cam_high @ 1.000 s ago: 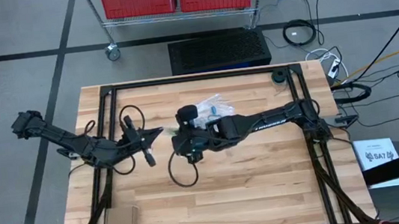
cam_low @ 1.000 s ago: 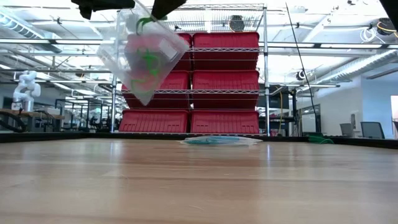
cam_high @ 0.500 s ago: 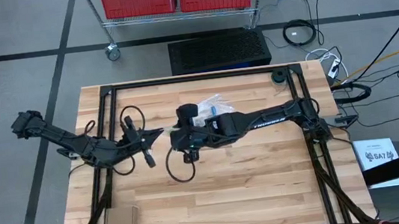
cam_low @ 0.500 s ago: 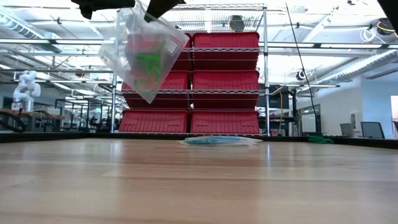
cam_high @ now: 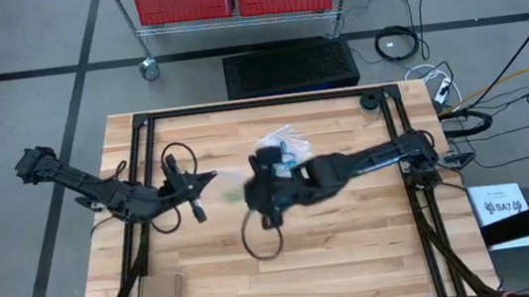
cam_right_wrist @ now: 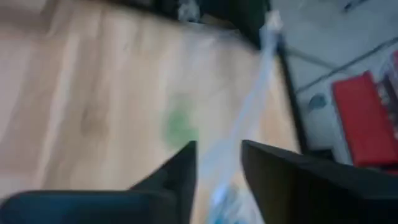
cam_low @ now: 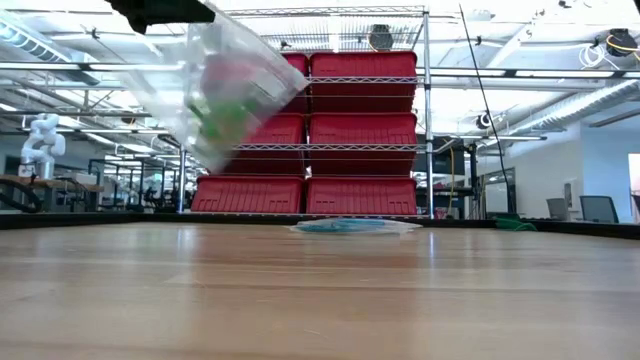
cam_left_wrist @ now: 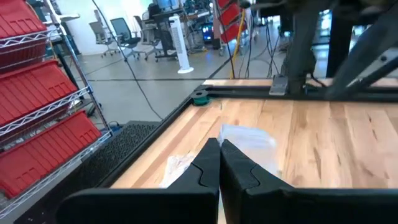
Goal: Sort rubber bands
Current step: Put the green rubber band into the open transparent zip lock bag
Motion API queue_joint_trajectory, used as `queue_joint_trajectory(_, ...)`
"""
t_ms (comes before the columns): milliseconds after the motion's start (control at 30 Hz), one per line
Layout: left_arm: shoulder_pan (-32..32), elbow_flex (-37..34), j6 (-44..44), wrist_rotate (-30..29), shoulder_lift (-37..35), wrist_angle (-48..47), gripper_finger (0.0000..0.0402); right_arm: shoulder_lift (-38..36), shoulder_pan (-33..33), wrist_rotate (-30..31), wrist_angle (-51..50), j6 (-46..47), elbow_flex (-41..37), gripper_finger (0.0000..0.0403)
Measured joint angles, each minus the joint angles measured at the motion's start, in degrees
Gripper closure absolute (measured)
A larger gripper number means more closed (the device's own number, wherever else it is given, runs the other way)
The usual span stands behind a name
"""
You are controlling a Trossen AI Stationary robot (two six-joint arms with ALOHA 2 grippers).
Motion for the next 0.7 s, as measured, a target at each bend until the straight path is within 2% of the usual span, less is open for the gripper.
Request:
queue_joint_trajectory(167, 0.0, 0.0, 0.0, 1.3, 0.2, -3.5, 0.0401, 0.0, 4.0, -0.1, -13.5, 10.8, -0.3, 0.0374)
queue_joint_trajectory(200, 0.0, 0.0, -0.1, 2.0, 0.3, -4.0, 0.0401, 0.1, 4.7, 0.0, -15.7, 14.0, -1.3, 0.0388)
queue_joint_trajectory(333, 0.0, 0.0, -1.5, 4.1, 1.4, -6.1, 0.0401, 0.4, 7.4, -0.5, -18.8, 26.1, -9.8, 0.0398)
queue_joint_trajectory(400, 0.0, 0.0, -3.4, 5.6, 2.5, -7.7, 0.0401, 0.5, 9.0, -1.6, -16.1, 30.6, -15.0, 0.0401)
queue_joint_trajectory(533, 0.0, 0.0, -10.1, 10.1, 6.0, -11.5, 0.0401, 0.5, 11.7, -4.8, -3.1, 35.9, -25.1, 0.0402)
queue_joint_trajectory(700, -0.6, 0.0, -15.7, 13.9, 14.6, -12.7, 0.0401, 0.5, 13.5, -4.7, 10.8, 39.6, -34.0, 0.0403)
